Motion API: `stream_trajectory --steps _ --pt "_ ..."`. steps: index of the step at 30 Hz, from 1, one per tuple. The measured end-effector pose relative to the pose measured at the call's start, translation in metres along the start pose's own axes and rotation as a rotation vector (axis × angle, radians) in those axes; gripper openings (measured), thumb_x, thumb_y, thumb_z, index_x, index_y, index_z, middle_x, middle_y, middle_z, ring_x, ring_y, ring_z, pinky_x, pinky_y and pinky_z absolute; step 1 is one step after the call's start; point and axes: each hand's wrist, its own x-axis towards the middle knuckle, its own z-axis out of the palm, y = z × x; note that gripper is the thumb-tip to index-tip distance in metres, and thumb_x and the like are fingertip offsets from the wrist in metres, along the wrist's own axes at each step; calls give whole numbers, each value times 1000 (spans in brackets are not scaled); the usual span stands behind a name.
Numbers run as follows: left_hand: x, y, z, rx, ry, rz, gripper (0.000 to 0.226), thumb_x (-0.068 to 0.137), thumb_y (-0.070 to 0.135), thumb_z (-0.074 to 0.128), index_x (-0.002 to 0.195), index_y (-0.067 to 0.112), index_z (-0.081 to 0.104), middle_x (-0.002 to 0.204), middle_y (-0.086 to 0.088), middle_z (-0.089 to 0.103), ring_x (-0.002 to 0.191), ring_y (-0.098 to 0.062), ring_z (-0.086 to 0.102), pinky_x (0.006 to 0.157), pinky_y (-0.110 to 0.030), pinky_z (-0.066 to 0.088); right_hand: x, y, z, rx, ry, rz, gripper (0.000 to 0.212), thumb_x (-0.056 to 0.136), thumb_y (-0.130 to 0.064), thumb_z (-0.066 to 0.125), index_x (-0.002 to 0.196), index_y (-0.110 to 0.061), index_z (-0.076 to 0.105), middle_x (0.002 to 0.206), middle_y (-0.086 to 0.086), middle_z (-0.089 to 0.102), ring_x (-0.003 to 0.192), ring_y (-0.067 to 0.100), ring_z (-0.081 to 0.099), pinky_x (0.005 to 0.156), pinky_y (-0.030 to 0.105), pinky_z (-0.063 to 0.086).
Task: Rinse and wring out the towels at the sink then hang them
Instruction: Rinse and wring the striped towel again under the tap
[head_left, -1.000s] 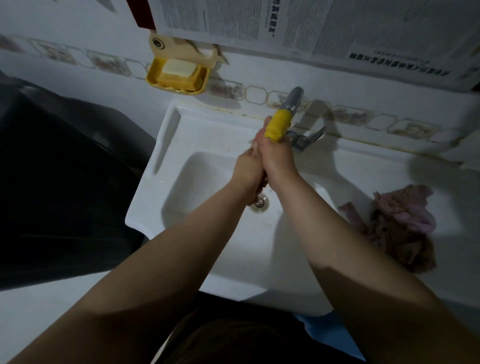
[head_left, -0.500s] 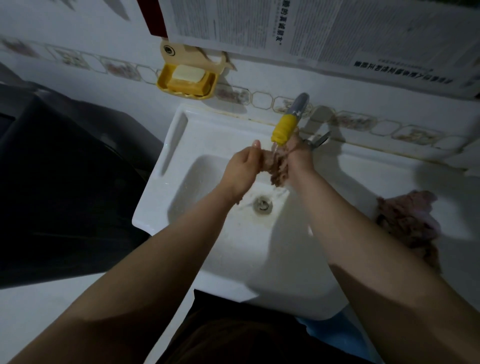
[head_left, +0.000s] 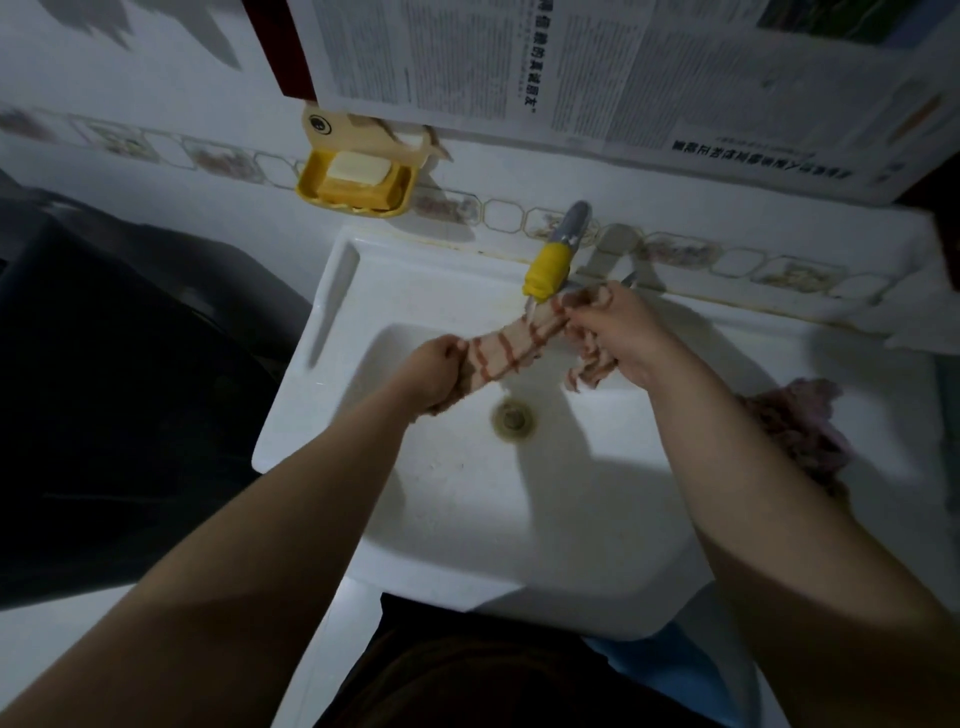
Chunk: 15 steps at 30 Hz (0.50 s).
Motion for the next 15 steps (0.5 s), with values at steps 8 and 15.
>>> stream_trajectory --steps 8,15 --pt "-7 4 0 -244 -54 189 40 95 6 45 135 10 51 133 -17 55 122 -26 51 105 -34 39 -24 -12 22 36 -244 139 10 89 -21 64 88 -12 62 43 -8 53 34 2 43 36 13 33" --pt "-22 33 3 -180 -292 269 59 79 41 73 123 11 47 100 -12 66 83 -24 64 78 -44 53 -23 -3 11 324 -344 149 17 88 10 51 96 -3 58 58 3 65 47 9 59 41 18 47"
